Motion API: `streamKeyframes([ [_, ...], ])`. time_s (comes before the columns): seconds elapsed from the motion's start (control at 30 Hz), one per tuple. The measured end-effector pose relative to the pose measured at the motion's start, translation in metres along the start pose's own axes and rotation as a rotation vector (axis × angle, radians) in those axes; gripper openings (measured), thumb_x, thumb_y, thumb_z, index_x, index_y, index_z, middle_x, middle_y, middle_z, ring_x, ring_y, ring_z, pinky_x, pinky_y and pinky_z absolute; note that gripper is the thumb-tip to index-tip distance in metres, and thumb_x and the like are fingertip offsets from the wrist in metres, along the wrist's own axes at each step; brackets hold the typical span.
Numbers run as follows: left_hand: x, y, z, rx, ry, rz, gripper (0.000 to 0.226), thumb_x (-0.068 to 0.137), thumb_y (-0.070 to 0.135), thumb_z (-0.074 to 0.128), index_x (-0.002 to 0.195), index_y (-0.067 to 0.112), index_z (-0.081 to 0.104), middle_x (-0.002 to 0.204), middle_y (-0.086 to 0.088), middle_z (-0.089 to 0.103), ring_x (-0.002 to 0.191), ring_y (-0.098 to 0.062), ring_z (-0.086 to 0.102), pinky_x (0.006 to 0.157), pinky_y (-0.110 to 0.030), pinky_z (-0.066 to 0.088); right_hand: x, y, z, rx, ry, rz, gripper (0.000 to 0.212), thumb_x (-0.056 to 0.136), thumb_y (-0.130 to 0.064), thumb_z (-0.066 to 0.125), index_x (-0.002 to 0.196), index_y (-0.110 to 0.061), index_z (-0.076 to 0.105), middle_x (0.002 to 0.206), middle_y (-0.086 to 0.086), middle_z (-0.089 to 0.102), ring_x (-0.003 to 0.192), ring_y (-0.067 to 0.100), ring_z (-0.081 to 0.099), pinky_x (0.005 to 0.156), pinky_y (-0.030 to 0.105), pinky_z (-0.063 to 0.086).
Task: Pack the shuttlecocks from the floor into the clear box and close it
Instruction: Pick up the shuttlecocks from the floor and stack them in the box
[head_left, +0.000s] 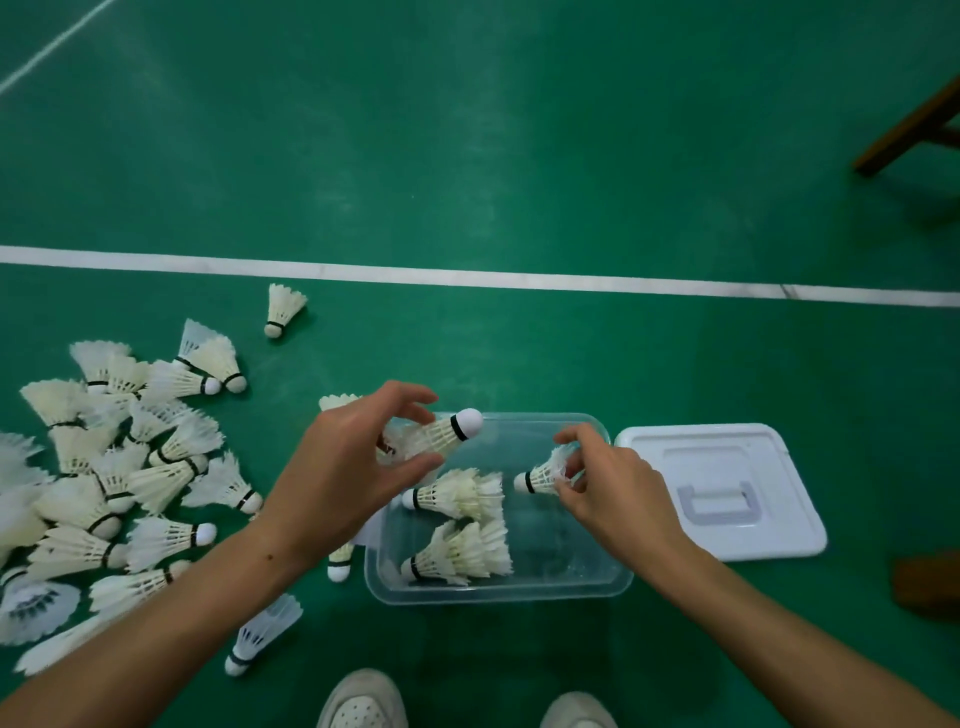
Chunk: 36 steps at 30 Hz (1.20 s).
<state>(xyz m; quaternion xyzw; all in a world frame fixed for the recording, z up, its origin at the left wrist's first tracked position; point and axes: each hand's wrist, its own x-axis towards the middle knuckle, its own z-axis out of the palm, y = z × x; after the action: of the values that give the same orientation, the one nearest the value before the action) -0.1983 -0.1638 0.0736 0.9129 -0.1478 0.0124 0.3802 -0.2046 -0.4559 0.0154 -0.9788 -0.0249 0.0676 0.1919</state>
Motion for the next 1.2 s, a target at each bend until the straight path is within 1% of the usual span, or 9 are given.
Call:
streamKeyframes([
  [0.2, -0.006, 0.004, 0.003, 0.011, -0.024, 0.012, 0.053, 0.083, 0.035, 0.084, 0.13, 0.027, 0.062, 0.114, 0.022, 0.072, 0.084, 0.019, 0.058, 0.073, -0.017, 0.048, 0.003, -0.008, 0.017, -0.223, -0.051, -0.025, 0.043, 0.098, -0.017, 0.059, 0.138, -0.025, 0.046, 0.104, 0.0, 0.076, 0.09, 0.034, 0.07, 0.067, 0.04, 0.052],
  [0.33, -0.007, 0.006, 0.004, 0.037, -0.034, 0.028, 0.052, 0.082, 0.033, 0.085, 0.129, 0.025, 0.063, 0.113, 0.02, 0.072, 0.079, 0.022, 0.054, 0.071, -0.009, 0.039, 0.008, -0.013, 0.032, -0.129, -0.079, 0.003, 0.046, 0.094, -0.01, 0.064, 0.136, -0.022, 0.049, 0.1, 0.006, 0.076, 0.09, 0.035, 0.071, 0.073, 0.045, 0.058],
  [0.47, -0.007, 0.003, 0.003, 0.025, -0.048, 0.008, 0.052, 0.084, 0.036, 0.084, 0.13, 0.028, 0.061, 0.114, 0.023, 0.071, 0.082, 0.016, 0.057, 0.072, -0.017, 0.044, 0.017, -0.016, 0.044, 0.005, -0.116, 0.042, 0.048, 0.092, -0.007, 0.069, 0.136, -0.02, 0.054, 0.096, 0.002, 0.074, 0.089, 0.025, 0.07, 0.076, 0.045, 0.059],
  [0.63, -0.008, -0.001, 0.006, 0.035, -0.08, -0.003, 0.052, 0.085, 0.036, 0.084, 0.131, 0.03, 0.061, 0.114, 0.023, 0.071, 0.083, 0.017, 0.057, 0.073, -0.016, 0.044, 0.021, -0.024, 0.053, 0.2, -0.193, 0.077, 0.049, 0.092, -0.007, 0.076, 0.136, -0.015, 0.056, 0.085, -0.007, 0.064, 0.076, 0.005, 0.06, 0.061, 0.017, 0.047],
  [0.7, -0.008, -0.002, 0.007, 0.034, -0.101, -0.009, 0.052, 0.085, 0.037, 0.083, 0.131, 0.032, 0.06, 0.115, 0.024, 0.071, 0.086, 0.012, 0.06, 0.076, -0.021, 0.05, 0.021, -0.027, 0.061, 0.231, -0.202, 0.088, 0.05, 0.092, -0.006, 0.076, 0.136, -0.015, 0.055, 0.084, -0.008, 0.062, 0.073, 0.003, 0.057, 0.057, 0.016, 0.044],
  [0.83, -0.005, -0.003, 0.012, 0.032, -0.152, -0.009, 0.055, 0.087, 0.037, 0.083, 0.135, 0.036, 0.056, 0.118, 0.024, 0.069, 0.097, 0.003, 0.066, 0.084, -0.028, 0.055, 0.021, -0.02, 0.069, 0.312, -0.221, 0.153, 0.055, 0.09, -0.011, 0.08, 0.137, -0.017, 0.053, 0.088, -0.004, 0.065, 0.081, 0.009, 0.064, 0.069, 0.023, 0.055],
  [0.93, -0.003, -0.003, 0.017, 0.034, -0.192, 0.004, 0.058, 0.087, 0.037, 0.083, 0.137, 0.039, 0.053, 0.119, 0.026, 0.067, 0.093, 0.009, 0.061, 0.082, -0.023, 0.052, 0.018, -0.014, 0.063, 0.373, -0.273, 0.157, 0.059, 0.091, -0.015, 0.081, 0.14, -0.018, 0.049, 0.091, -0.002, 0.07, 0.085, 0.013, 0.068, 0.072, 0.023, 0.056],
  [1.03, 0.004, -0.003, 0.021, 0.045, -0.242, 0.037, 0.06, 0.088, 0.035, 0.082, 0.139, 0.037, 0.051, 0.12, 0.025, 0.066, 0.086, 0.013, 0.056, 0.076, -0.012, 0.043, 0.014, -0.013, 0.046, 0.345, -0.288, 0.152, 0.064, 0.094, -0.019, 0.077, 0.148, -0.02, 0.042, 0.111, 0.0, 0.07, 0.098, 0.013, 0.068, 0.088, 0.029, 0.059],
  [1.2, 0.024, 0.001, 0.021, 0.135, -0.377, 0.145, 0.07, 0.091, 0.035, 0.078, 0.148, 0.044, 0.039, 0.128, 0.026, 0.063, 0.084, 0.006, 0.058, 0.076, -0.009, 0.044, 0.009, -0.021, -0.011, 0.375, -0.119, 0.034, 0.03, 0.103, -0.016, 0.058, 0.132, -0.025, 0.059, 0.116, -0.012, 0.07, 0.098, 0.003, 0.067, 0.091, 0.035, 0.059],
])
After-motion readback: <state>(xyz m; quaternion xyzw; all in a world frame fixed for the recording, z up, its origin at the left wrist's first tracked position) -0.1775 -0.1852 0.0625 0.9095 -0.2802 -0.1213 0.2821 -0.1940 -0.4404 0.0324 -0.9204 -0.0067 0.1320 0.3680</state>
